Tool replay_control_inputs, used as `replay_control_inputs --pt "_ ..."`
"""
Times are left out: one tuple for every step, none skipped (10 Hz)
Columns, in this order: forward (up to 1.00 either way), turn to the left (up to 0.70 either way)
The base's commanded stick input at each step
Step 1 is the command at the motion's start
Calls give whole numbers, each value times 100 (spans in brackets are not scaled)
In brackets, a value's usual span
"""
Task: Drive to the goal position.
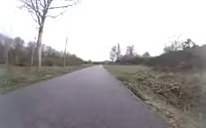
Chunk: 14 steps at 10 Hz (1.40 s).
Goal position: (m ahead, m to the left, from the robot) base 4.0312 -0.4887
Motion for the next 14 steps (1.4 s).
replay_control_inputs --pt "70 0" --pt "70 0" --pt "70 0" --pt "70 0" --pt "70 0" --pt "70 0" --pt "70 0" --pt "70 0" --pt "70 0" --pt "70 0" --pt "70 0" --pt "70 0" --pt "70 0" --pt "70 0"
